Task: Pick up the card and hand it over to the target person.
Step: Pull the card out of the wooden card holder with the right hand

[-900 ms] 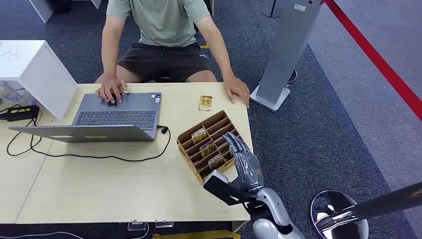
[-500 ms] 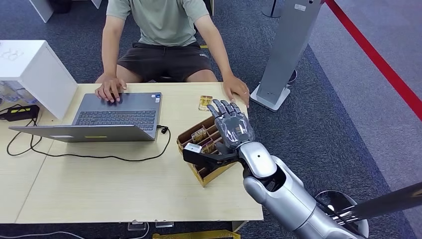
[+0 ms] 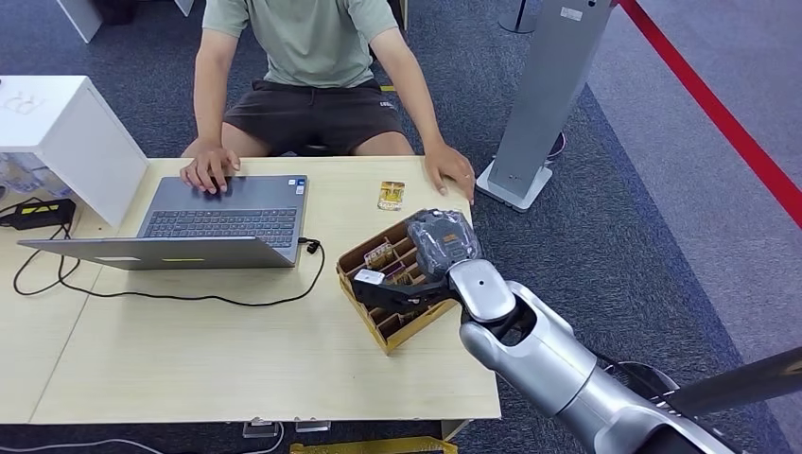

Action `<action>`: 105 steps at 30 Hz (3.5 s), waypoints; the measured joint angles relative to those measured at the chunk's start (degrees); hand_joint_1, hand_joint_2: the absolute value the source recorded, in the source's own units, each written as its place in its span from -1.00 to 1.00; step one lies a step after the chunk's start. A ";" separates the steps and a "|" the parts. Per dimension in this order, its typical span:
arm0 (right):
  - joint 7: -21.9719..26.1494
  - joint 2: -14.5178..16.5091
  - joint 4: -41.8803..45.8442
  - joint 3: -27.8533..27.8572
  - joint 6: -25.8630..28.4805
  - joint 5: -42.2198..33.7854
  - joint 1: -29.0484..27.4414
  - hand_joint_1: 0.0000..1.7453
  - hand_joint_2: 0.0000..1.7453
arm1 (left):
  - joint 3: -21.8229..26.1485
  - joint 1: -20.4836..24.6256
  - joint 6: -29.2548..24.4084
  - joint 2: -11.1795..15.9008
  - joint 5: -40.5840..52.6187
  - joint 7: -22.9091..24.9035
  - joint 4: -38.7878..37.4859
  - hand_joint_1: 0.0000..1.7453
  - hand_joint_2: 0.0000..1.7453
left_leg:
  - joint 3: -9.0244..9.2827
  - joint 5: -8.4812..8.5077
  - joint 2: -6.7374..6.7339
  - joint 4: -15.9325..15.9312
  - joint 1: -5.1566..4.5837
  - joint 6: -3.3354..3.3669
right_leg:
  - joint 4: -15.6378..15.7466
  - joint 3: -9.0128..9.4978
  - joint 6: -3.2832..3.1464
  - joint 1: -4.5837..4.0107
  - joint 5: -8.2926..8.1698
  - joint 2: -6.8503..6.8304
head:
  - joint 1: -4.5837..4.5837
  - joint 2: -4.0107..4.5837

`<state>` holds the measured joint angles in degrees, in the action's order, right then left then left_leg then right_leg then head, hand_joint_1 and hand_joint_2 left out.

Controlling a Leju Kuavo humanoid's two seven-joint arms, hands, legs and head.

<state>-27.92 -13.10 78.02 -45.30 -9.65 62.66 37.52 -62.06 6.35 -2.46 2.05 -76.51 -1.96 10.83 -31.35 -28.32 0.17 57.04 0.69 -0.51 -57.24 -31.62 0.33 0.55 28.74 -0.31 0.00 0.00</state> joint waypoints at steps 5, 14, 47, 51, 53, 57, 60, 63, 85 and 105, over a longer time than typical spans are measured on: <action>-1.68 -2.28 3.30 1.51 -0.36 -0.92 -1.88 0.27 1.00 | -0.15 -0.01 0.03 0.06 -0.16 -0.17 0.04 -1.00 -1.00 | -0.01 -0.01 0.07 0.02 0.01 0.01 | 0.02 0.01 0.01 -0.01 0.01 -0.06 | 0.00 0.00; -0.98 -1.51 -0.36 1.03 0.82 -2.15 -2.38 -0.09 1.00 | 0.01 -0.03 -0.09 -0.03 -0.61 -0.31 0.13 -1.00 -1.00 | 0.03 0.00 -0.03 0.00 0.02 -0.02 | 0.02 0.00 -0.01 -0.01 -0.01 0.04 | 0.00 0.00; -0.73 -1.78 -1.11 2.57 1.87 -1.99 -7.17 -0.11 1.00 | -1.62 0.09 0.20 -0.15 0.11 0.02 0.30 -1.00 -1.00 | 0.02 -0.01 -0.03 -0.01 0.01 -0.01 | 0.02 -0.01 0.00 -0.01 -0.01 0.04 | 0.00 0.00; -0.73 -1.75 -0.72 2.38 1.68 -1.92 -7.21 -0.12 1.00 | -1.68 0.10 0.21 -0.11 0.14 0.03 0.29 -1.00 -1.00 | 0.01 -0.02 -0.05 0.01 0.01 -0.02 | 0.00 -0.03 0.00 0.00 0.00 0.06 | 0.00 0.00; -0.70 -1.76 -0.43 2.24 1.56 -1.98 -7.13 -0.10 1.00 | -1.67 0.12 0.15 -0.08 0.11 0.04 0.29 -1.00 -1.00 | 0.02 -0.02 -0.07 0.01 0.01 -0.02 | 0.00 -0.03 0.00 0.00 0.00 0.07 | 0.00 0.00; -0.66 -1.68 -0.58 1.91 1.37 -2.13 -6.97 -0.11 1.00 | -1.59 0.11 0.08 -0.04 -0.01 -0.04 0.31 -1.00 -1.00 | 0.02 -0.01 -0.08 0.00 0.00 -0.01 | 0.00 -0.03 0.00 0.00 -0.01 0.09 | 0.00 0.00; -0.64 -1.39 -1.45 1.71 1.37 -2.21 -6.80 -0.09 1.00 | -1.54 0.11 0.12 -0.04 -0.10 -0.17 0.32 -1.00 -1.00 | 0.04 -0.01 -0.09 -0.01 0.00 -0.01 | 0.02 -0.02 -0.01 0.00 -0.02 0.10 | 0.00 0.00; -0.61 -1.26 -2.14 1.72 1.52 -2.28 -6.71 -0.08 1.00 | -1.58 0.13 0.24 -0.06 -0.14 -0.19 0.31 -1.00 -1.00 | 0.04 -0.01 -0.10 -0.01 0.01 -0.01 | 0.02 -0.02 -0.01 0.00 -0.02 0.10 | 0.00 0.00; 0.67 -0.11 -4.96 -0.60 1.82 -3.05 -6.04 -0.08 1.00 | -0.67 0.01 0.15 -0.08 -1.18 -0.31 0.30 -1.00 -1.00 | 0.04 -0.02 -0.16 -0.02 0.01 -0.02 | 0.02 -0.02 -0.01 -0.01 -0.03 0.17 | 0.00 0.00; 0.46 0.24 -5.81 -0.47 1.74 -3.64 -6.08 0.40 1.00 | -0.86 0.06 0.32 0.37 -1.13 -0.31 0.32 -1.00 -1.00 | 0.05 -0.02 -0.15 -0.03 0.01 -0.02 | 0.02 -0.02 -0.02 -0.01 -0.03 0.16 | 0.00 0.00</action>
<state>-27.45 -12.86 72.21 -45.77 -7.91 59.01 31.44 -62.92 6.42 -2.14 2.41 -77.64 -2.27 11.15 -31.31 -28.34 0.02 57.01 0.70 -0.53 -57.22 -31.64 0.31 0.54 28.72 -0.16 0.00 0.00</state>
